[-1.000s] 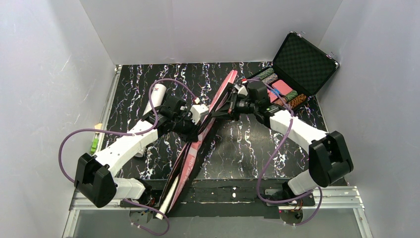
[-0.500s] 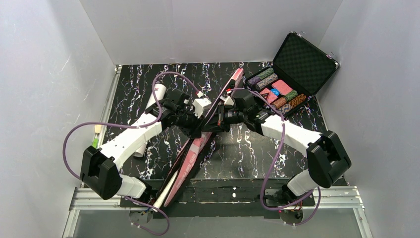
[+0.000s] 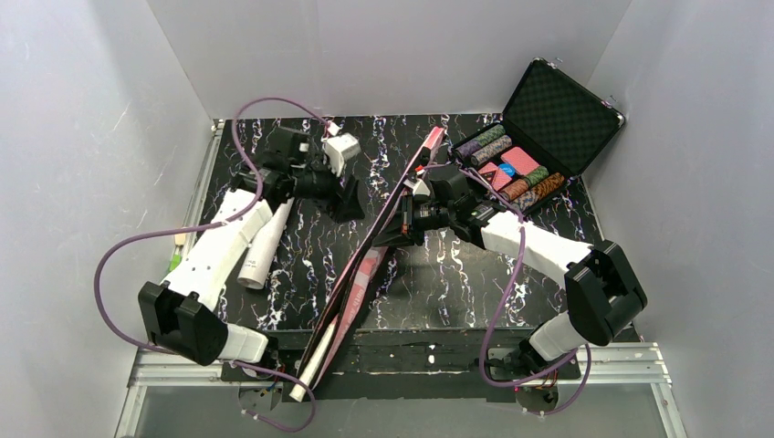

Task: Pack up the badminton gear

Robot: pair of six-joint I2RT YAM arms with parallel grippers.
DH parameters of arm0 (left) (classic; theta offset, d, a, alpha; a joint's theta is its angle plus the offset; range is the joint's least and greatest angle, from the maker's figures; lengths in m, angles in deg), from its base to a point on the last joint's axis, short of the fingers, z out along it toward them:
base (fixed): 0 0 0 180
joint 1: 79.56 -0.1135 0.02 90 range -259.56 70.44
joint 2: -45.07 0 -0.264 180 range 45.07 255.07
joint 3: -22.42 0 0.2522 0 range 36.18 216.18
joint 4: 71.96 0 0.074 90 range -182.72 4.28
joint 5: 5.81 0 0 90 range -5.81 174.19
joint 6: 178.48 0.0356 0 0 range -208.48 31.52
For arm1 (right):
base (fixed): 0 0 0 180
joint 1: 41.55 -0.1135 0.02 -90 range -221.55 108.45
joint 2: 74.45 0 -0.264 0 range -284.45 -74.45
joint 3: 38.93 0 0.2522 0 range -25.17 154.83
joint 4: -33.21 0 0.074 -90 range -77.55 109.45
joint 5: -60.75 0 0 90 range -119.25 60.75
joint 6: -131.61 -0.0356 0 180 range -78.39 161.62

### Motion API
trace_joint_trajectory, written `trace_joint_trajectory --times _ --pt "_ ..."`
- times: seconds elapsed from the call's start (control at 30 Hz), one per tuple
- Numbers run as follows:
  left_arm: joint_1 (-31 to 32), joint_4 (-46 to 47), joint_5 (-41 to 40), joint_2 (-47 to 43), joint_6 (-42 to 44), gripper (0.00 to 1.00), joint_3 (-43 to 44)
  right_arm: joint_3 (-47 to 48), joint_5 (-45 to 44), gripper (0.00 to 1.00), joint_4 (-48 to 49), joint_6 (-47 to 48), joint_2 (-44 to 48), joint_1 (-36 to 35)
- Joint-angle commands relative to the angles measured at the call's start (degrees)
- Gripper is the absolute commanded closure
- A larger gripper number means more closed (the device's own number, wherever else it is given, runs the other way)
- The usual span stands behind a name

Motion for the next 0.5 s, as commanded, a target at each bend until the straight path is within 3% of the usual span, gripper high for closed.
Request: trace_joint_trajectory --times 0.0,0.23,0.47 --pt "-1.6 1.2 10.2 0.0 -1.3 0.28 6.2 1.3 1.3 0.99 -0.2 1.8 0.2 -0.5" --pt "0.6 3.7 14.0 7.2 -4.1 0.26 6.6 1.6 0.6 0.99 0.0 1.4 1.0 -0.5" --pt "3.0 4.1 10.2 7.7 -0.7 0.26 3.0 1.8 0.8 0.99 1.8 0.3 0.5 -0.5"
